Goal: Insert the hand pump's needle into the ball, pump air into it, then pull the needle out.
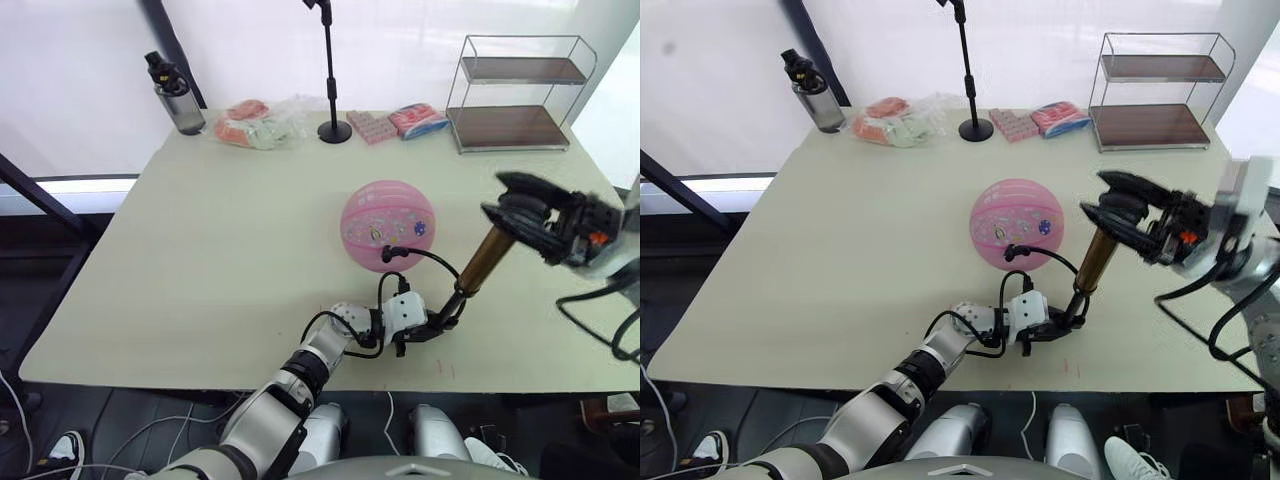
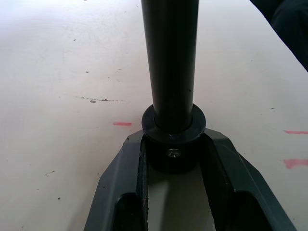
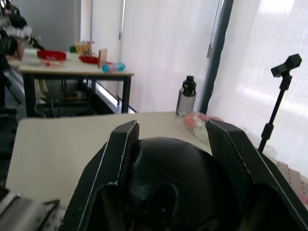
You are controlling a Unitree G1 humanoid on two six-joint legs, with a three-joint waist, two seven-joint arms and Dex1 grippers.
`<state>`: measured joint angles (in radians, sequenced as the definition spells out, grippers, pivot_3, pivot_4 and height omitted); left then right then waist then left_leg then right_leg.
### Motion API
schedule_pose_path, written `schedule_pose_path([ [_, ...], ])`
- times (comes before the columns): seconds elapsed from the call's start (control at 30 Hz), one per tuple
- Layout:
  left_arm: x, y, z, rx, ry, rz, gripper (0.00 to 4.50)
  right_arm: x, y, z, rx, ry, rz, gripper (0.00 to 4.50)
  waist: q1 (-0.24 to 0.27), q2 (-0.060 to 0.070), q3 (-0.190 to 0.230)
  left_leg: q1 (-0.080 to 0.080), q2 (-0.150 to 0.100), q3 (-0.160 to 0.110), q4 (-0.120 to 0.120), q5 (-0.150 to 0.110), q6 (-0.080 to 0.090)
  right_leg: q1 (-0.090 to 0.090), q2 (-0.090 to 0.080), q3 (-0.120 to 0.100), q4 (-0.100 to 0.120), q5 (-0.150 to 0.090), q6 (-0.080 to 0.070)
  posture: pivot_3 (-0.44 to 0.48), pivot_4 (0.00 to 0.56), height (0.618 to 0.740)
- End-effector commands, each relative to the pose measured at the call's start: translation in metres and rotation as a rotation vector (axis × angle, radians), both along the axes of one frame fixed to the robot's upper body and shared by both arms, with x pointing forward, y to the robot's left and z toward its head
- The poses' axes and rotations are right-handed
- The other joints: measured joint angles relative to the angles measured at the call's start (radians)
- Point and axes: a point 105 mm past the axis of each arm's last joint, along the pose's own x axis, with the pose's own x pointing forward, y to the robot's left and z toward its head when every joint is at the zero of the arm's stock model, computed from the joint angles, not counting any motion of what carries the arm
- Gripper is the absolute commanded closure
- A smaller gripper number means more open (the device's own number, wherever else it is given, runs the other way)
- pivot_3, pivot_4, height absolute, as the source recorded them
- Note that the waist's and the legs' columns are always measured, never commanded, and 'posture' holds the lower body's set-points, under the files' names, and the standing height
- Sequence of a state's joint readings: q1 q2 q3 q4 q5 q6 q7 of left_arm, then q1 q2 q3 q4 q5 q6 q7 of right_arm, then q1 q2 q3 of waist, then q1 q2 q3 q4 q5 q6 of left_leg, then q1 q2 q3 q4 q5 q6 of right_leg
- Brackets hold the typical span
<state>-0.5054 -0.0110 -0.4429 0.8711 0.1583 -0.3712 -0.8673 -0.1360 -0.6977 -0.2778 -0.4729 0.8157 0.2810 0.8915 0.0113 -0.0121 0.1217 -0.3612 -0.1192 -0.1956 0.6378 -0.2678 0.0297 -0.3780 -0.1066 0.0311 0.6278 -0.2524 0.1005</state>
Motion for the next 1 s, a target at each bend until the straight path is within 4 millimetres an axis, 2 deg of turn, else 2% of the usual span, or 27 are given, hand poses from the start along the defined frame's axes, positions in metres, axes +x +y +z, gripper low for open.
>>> schedule_pose_path([
  [0.03,-0.023,0.022,-0.047,0.157,0.138,0.003,3.41,0.003,0.009,-0.036,-0.058,0.058,0.000,2.59,0.000,0.000,-0.001,0.000,0.000,0.000,0.000,0.000,0.000,0.000,0.000,0.000,0.000,0.000,0.000,0.000,0.150,0.736],
  [0.17,-0.024,0.022,-0.047,0.157,0.138,0.000,3.41,0.004,0.012,-0.078,-0.104,0.122,-0.010,2.59,0.000,-0.002,-0.006,0.001,0.001,0.000,0.000,0.000,0.000,0.000,0.001,0.000,0.000,0.000,0.000,0.000,0.150,0.736],
  [0.4,-0.024,0.023,-0.047,0.157,0.140,0.007,3.41,0.004,0.013,-0.139,-0.140,0.211,-0.074,2.59,0.000,-0.004,-0.012,0.002,0.001,0.000,0.000,0.000,0.000,0.001,0.002,0.000,0.000,0.000,0.000,0.000,0.150,0.736],
  [0.53,-0.024,0.023,-0.047,0.157,0.140,0.008,3.41,0.002,0.012,-0.162,-0.210,0.219,-0.098,2.59,-0.001,-0.004,-0.014,0.003,0.001,0.000,0.000,0.000,0.000,0.002,0.002,0.000,0.001,0.000,0.000,0.000,0.150,0.736],
  [0.63,-0.024,0.023,-0.048,0.157,0.140,0.010,3.41,0.003,0.014,-0.157,-0.188,0.202,-0.098,2.59,-0.001,-0.005,-0.016,0.005,0.001,0.000,0.000,0.000,0.000,0.003,0.002,0.000,0.001,0.000,0.000,0.000,0.150,0.736],
  [0.77,-0.024,0.023,-0.048,0.157,0.141,0.012,3.41,0.006,0.012,-0.133,-0.156,0.145,-0.100,2.59,0.000,-0.005,-0.016,0.005,0.001,0.000,0.000,0.000,0.000,0.003,0.002,0.000,0.001,0.000,0.000,0.000,0.150,0.736],
  [0.83,-0.024,0.024,-0.048,0.158,0.140,0.011,3.41,0.006,0.011,-0.117,-0.147,0.111,-0.089,2.59,0.000,-0.004,-0.016,0.004,0.001,-0.001,0.000,0.000,0.000,0.003,0.002,0.000,0.001,0.000,0.000,0.000,0.150,0.736],
  [0.93,-0.025,0.024,-0.048,0.159,0.139,0.007,3.41,0.006,0.010,-0.078,-0.094,0.046,-0.080,2.59,0.001,-0.002,-0.013,0.003,0.001,0.000,0.000,0.000,0.000,0.002,0.002,0.000,0.001,0.000,0.000,0.000,0.150,0.736],
  [1.0,-0.025,0.024,-0.048,0.160,0.139,0.005,3.41,0.005,0.008,-0.060,-0.073,0.021,-0.075,2.59,0.002,0.000,-0.010,0.001,0.001,0.000,0.000,0.000,0.000,0.001,0.002,0.000,0.001,0.000,0.000,0.000,0.150,0.736],
])
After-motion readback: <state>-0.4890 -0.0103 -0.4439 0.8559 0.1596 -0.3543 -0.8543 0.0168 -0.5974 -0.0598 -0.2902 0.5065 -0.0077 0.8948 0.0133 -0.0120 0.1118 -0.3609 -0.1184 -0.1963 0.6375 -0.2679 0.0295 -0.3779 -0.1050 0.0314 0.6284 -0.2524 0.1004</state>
